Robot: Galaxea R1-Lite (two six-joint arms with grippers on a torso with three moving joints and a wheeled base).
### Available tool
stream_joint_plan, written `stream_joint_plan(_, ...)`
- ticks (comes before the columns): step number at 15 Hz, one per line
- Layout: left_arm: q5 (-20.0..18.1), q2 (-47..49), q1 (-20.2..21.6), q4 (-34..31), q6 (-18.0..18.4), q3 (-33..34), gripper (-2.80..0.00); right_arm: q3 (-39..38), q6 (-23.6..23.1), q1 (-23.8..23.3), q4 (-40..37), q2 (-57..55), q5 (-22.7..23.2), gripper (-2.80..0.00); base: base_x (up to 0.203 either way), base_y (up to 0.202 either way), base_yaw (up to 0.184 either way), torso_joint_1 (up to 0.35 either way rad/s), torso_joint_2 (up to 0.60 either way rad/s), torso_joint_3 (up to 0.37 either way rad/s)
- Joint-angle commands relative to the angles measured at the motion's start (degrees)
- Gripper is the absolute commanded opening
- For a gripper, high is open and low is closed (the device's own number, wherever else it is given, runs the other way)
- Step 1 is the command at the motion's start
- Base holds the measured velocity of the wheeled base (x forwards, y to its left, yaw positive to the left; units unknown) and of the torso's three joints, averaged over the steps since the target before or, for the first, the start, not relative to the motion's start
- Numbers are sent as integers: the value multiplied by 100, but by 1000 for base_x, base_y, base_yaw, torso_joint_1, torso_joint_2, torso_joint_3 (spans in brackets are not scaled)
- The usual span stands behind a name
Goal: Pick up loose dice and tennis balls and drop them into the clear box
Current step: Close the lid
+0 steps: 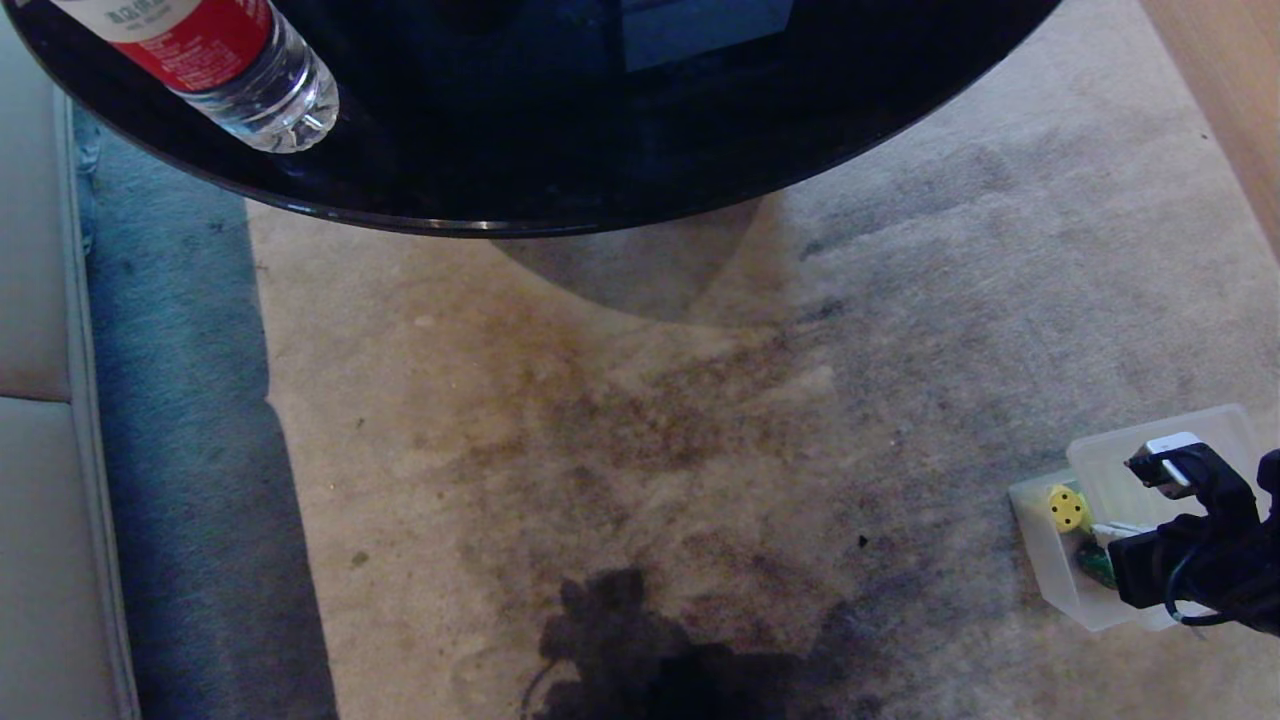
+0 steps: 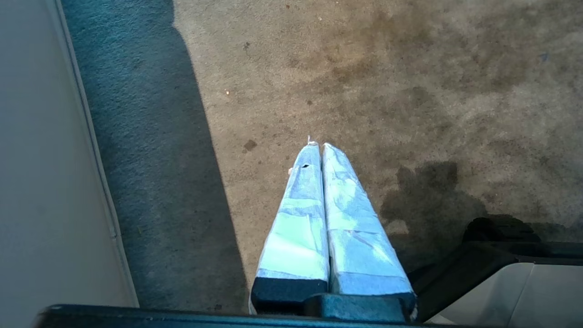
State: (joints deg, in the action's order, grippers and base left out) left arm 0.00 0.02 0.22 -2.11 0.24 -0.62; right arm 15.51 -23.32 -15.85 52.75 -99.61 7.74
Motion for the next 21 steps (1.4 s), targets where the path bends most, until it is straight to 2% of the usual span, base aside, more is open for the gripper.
stream_joint_plan(1,0,-2,4,0,2,1,-280,31,-76,-54,62,-266,-79,-280,0,0,0,0,0,0)
stream_joint_plan(4,0,-2,4,0,2,1,-280,174,-95,-140,179,-679,-103,-280,0,0,0,0,0,0)
stream_joint_plan(8,0,-2,4,0,2,1,-280,318,-222,-294,1315,-1774,-99,-280,0,0,0,0,0,0)
stream_joint_plan(10,0,2,4,0,2,1,-280,571,-235,-317,1642,-2147,-72,-280,0,0,0,0,0,0)
stream_joint_plan(15,0,-2,4,0,2,1,-280,989,-260,-309,1695,-2625,-75,-280,0,0,0,0,0,0)
stream_joint_plan(21,0,1,4,0,2,1,-280,910,-326,-367,1570,-2639,-98,-280,0,0,0,0,0,0)
